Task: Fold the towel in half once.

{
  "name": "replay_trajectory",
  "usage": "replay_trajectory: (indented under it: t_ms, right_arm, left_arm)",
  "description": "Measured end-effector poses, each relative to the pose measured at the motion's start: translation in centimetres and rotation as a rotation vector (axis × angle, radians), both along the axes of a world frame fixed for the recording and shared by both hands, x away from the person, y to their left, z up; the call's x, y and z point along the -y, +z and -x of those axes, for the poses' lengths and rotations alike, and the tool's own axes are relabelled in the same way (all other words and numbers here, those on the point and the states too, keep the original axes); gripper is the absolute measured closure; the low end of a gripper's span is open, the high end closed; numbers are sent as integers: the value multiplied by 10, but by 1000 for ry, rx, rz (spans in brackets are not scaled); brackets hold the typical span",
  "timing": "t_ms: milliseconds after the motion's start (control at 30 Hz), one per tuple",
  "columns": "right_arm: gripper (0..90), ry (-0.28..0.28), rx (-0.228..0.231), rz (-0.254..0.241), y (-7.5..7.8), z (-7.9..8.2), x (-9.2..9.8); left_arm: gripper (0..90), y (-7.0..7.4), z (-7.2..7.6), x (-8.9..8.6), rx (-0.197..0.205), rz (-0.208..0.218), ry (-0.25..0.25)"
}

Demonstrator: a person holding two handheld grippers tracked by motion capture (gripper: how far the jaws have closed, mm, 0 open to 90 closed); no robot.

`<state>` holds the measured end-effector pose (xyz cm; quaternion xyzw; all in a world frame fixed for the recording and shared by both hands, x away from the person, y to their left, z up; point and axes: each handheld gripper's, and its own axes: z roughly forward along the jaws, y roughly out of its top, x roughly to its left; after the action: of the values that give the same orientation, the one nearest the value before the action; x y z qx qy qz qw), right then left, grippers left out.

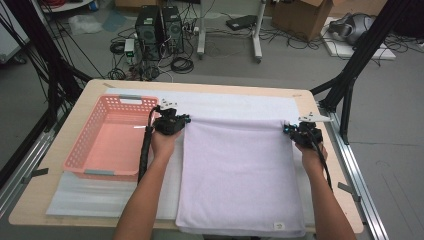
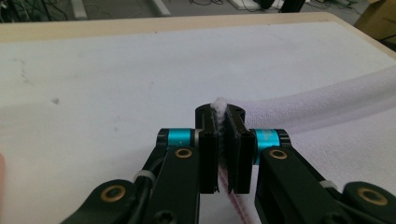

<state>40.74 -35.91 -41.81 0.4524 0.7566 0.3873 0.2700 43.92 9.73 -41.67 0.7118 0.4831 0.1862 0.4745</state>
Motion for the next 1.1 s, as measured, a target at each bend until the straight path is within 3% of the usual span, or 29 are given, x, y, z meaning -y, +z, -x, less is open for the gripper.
replay_trajectory:
  t_ms: [33, 100, 167, 233, 300, 400, 467, 500, 533, 600, 667, 700, 767, 900, 933, 1000, 1100]
  right_arm:
    - [857, -2, -3, 4, 2, -4, -1]
    - [857, -7, 15, 17, 4, -10, -2]
    - [857, -14, 12, 7, 6, -16, -2]
    - [857, -14, 21, 18, 8, -21, -5]
    - [857, -21, 31, 21, 8, -24, -7]
    - [854, -43, 26, -3, 9, -29, -6]
    - [814, -51, 20, -5, 8, -31, -8]
    - [748, -55, 1, -14, 7, -32, -8]
    - [681, -64, -6, -8, 6, -32, -9]
    - [610, -61, -29, -29, 6, -31, -7]
    - [579, -53, -41, -39, 8, -30, -7]
    - [567, -48, -42, -39, 9, -28, -7]
    - [541, -38, -50, -45, 13, -24, -8]
    - [505, -14, -80, -90, 18, -17, -8]
    - [499, -11, -81, -100, 19, -14, -9]
    - [486, -5, -87, -104, 20, -8, -10]
    - [459, 7, -94, -98, 21, 3, -12]
  left_arm:
    - [844, 1, -5, 0, -5, -4, -6]
    - [844, 0, -10, -2, 28, 21, 4]
    - [842, -1, -17, -3, -8, 22, 4]
    - [842, 2, -22, -4, 3, 13, 4]
    - [842, 5, -25, -5, 32, 34, 12]
    - [836, 4, -27, -4, 22, 57, 19]
    - [722, 2, -26, -3, -7, 77, 34]
    - [655, 1, -26, -3, -20, 92, 30]
    - [635, 0, -24, -3, -16, 83, 29]
    - [577, -2, -22, 0, -45, 68, 6]
    - [559, -2, -19, 3, -57, 44, -11]
    - [558, -2, -15, 4, -36, 61, -11]
    - [562, -3, -10, 3, -31, 94, -16]
    - [501, -2, 0, 4, -65, 88, -67]
    - [488, 0, 4, 4, -56, 81, -75]
    - [503, 2, 15, 2, 6, 105, -67]
    - [490, 4, 26, 1, -6, 96, -79]
